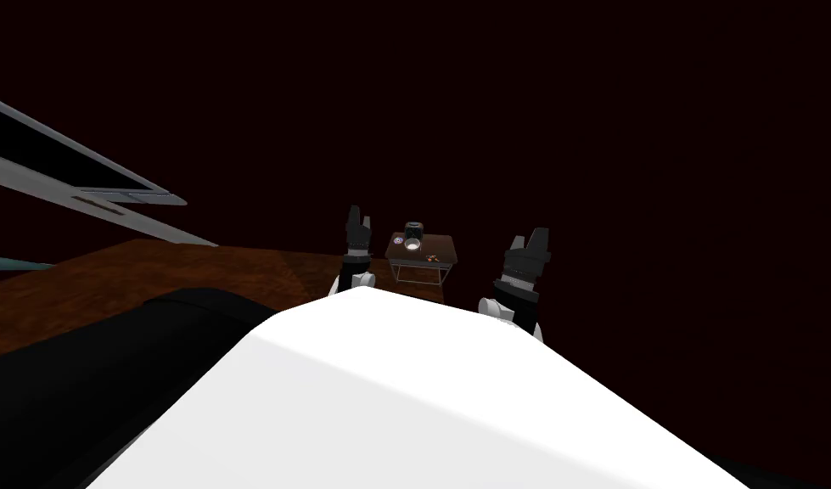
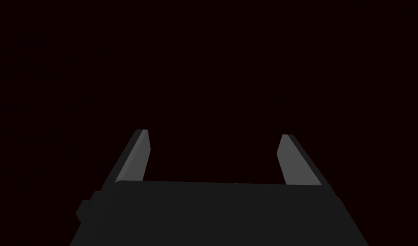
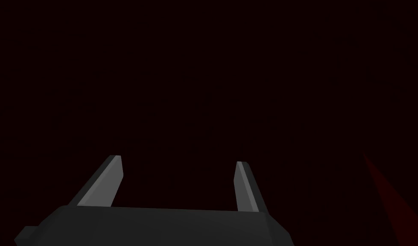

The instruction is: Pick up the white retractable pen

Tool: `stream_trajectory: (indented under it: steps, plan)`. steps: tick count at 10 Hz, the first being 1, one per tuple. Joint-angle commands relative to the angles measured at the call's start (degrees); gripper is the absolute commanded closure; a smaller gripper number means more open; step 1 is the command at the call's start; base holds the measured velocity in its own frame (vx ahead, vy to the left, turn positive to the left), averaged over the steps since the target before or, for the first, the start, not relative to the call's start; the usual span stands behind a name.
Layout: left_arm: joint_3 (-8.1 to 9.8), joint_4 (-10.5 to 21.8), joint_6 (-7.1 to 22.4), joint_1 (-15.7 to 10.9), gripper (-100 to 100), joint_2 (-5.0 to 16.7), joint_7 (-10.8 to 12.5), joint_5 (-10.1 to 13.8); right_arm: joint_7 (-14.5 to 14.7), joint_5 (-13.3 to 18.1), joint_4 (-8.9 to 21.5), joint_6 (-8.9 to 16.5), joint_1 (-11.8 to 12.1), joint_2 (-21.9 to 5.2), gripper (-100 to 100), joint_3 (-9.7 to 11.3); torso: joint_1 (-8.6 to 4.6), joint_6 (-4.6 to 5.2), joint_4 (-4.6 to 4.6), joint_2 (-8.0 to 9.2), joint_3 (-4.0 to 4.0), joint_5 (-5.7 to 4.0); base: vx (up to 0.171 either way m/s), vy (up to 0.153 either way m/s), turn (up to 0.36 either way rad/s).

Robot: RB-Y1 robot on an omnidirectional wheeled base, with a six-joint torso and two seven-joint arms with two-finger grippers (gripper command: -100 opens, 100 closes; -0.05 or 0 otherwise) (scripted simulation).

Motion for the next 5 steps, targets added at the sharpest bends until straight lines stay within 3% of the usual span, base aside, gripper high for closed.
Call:
stream_trajectory:
  steps: [1,5]
  plan:
    - [-0.87,1.1,1.7,-0.8,-100,2.4,0.6,0.5,0.0,0.0,0.0,0.0,0.0,0.0,0,0.0,0.0,0.0,0.0,0.0,0.0,0.0,-0.004,0.01,-0.161]
    - [-3.82,5.2,7.3,-3.6,-100,7.1,2.4,2.4,0.0,0.0,0.0,0.0,0.0,0.0,0,0.0,0.17,0.02,0.0,0.01,0.01,0.04,-0.009,0.037,-0.202]
